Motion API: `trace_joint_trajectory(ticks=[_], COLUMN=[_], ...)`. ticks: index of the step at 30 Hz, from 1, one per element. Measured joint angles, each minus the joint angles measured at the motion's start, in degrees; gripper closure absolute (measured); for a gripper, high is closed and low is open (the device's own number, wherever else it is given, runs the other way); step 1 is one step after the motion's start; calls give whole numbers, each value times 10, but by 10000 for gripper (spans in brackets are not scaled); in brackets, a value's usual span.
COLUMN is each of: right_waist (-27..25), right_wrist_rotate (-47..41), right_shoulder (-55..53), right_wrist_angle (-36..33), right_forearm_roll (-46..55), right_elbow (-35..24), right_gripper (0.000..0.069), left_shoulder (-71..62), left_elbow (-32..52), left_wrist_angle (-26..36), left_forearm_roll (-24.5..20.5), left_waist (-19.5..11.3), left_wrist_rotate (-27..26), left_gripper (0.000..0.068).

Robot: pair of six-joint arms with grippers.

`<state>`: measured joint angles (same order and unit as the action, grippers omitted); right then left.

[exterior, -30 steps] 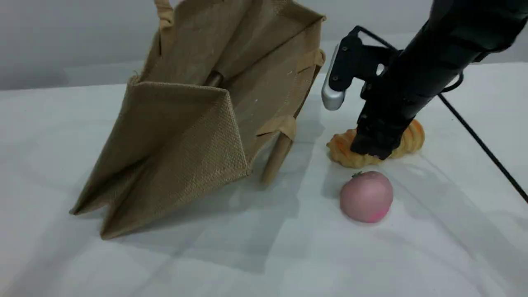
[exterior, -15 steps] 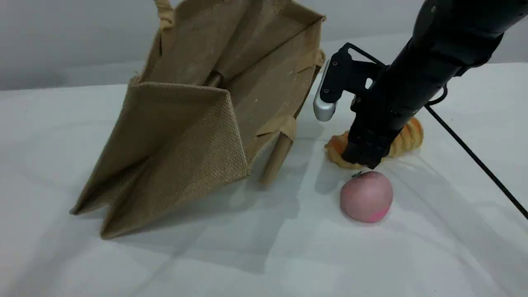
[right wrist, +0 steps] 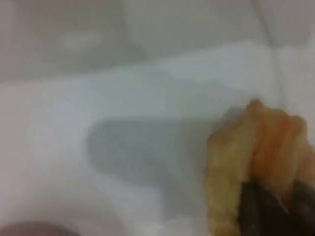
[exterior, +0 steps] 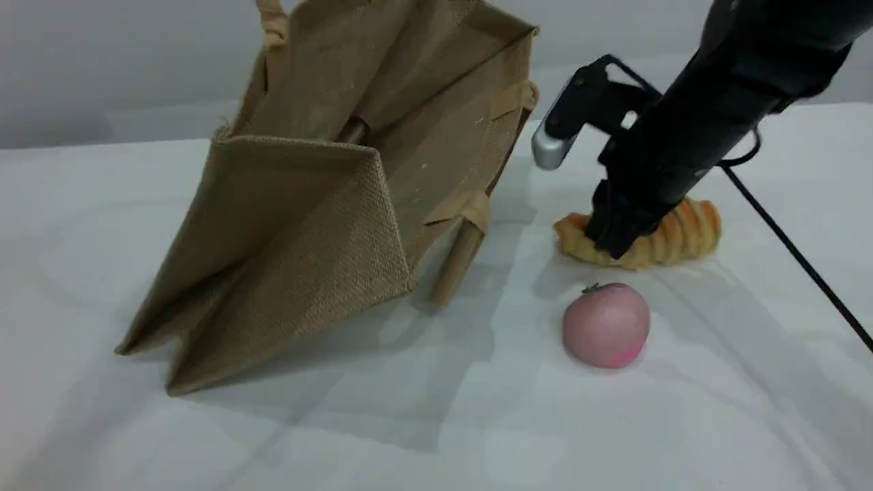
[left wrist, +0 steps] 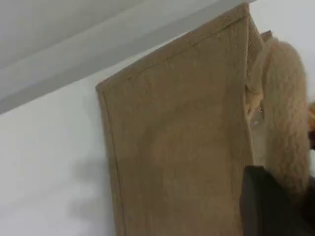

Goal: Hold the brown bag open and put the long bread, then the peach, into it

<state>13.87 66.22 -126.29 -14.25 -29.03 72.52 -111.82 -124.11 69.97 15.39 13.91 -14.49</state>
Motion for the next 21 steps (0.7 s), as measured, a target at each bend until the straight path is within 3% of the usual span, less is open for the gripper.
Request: trace_joint_trajectory(ticks=[4, 12, 21], right_waist=[-28, -87, -93], right_wrist_rotate=[-54, -198, -380], right_shoulder=[42, 162, 314], right_wrist_angle=[-29, -150, -318], right_forearm_roll=[13, 39, 17], right_elbow=[0, 0, 60], right_gripper=[649, 651, 651], left_shoulder=[0, 0, 0], left_elbow=[0, 0, 0], left_wrist_angle=[0, 0, -1], left_forearm_roll=[0, 0, 25], left_waist=[0, 0, 0], left_wrist_rotate=[-2, -36, -93], left_gripper=[589, 589, 589])
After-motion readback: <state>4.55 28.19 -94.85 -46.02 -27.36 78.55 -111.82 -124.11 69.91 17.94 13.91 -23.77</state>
